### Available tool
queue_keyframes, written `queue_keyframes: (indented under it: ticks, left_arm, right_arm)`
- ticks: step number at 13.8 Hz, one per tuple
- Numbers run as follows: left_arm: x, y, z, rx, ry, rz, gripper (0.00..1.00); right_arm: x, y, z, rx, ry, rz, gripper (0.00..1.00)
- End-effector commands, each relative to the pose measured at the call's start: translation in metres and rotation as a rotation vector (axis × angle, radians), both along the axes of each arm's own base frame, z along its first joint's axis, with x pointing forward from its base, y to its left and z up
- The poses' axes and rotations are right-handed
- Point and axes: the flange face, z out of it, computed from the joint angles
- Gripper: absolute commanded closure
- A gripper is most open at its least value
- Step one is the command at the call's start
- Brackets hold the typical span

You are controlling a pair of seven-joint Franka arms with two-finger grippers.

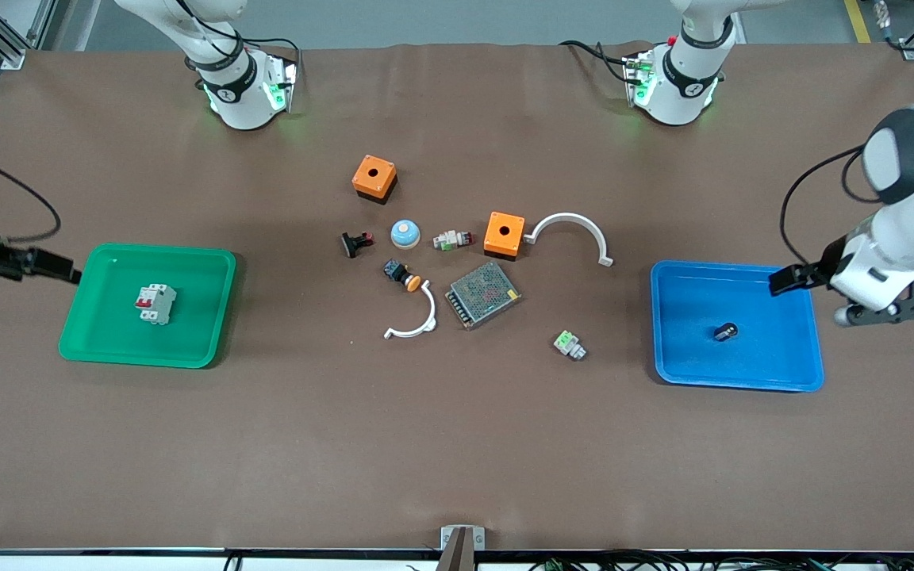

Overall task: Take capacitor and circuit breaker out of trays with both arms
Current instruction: 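Move the right gripper toward the green tray while the left gripper approaches the blue tray, then grasp the breaker with the right gripper while the left gripper grasps the capacitor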

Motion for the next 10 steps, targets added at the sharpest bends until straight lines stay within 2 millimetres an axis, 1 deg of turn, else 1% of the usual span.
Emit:
queue_keyframes:
  ticks: [1,2,3,4,5,6,8,9,10]
  left_arm:
    - [0.006,0.009,-0.057,0.002,-0.038,0.013,0.0]
    - [0.006,0.008,-0.08,-0.002,-0.037,0.009,0.0]
    - [0.007,0.006,-0.098,-0.008,-0.016,0.0,0.01]
    - [0.008,0.006,-0.111,-0.011,-0.008,0.0,0.01]
    - [0.008,0.006,-0.122,-0.014,-0.006,0.002,0.02]
    - [0.01,0.005,-0.129,-0.016,-0.007,0.0,0.03]
    - [0.011,0.001,-0.146,-0.021,0.005,-0.006,0.05]
    - [0.012,0.0,-0.152,-0.024,-0.003,-0.006,0.05]
    - [0.012,0.001,-0.161,-0.025,-0.002,-0.005,0.08]
  right_arm:
    - [0.004,-0.018,-0.037,-0.008,0.021,-0.015,0.0]
    - [-0.003,-0.024,-0.063,-0.005,0.027,-0.025,0.0]
    - [-0.011,-0.031,-0.088,-0.006,0.016,-0.04,0.0]
    - [-0.019,-0.033,-0.113,-0.008,0.006,-0.035,0.0]
    - [-0.03,-0.034,-0.139,-0.011,-0.016,-0.033,0.0]
    - [-0.041,-0.034,-0.163,-0.019,-0.045,-0.036,0.0]
    - [-0.058,-0.032,-0.196,-0.032,-0.093,-0.043,0.0]
    - [-0.067,-0.03,-0.218,-0.038,-0.107,-0.042,0.0]
    - [-0.072,-0.028,-0.234,-0.041,-0.113,-0.041,0.0]
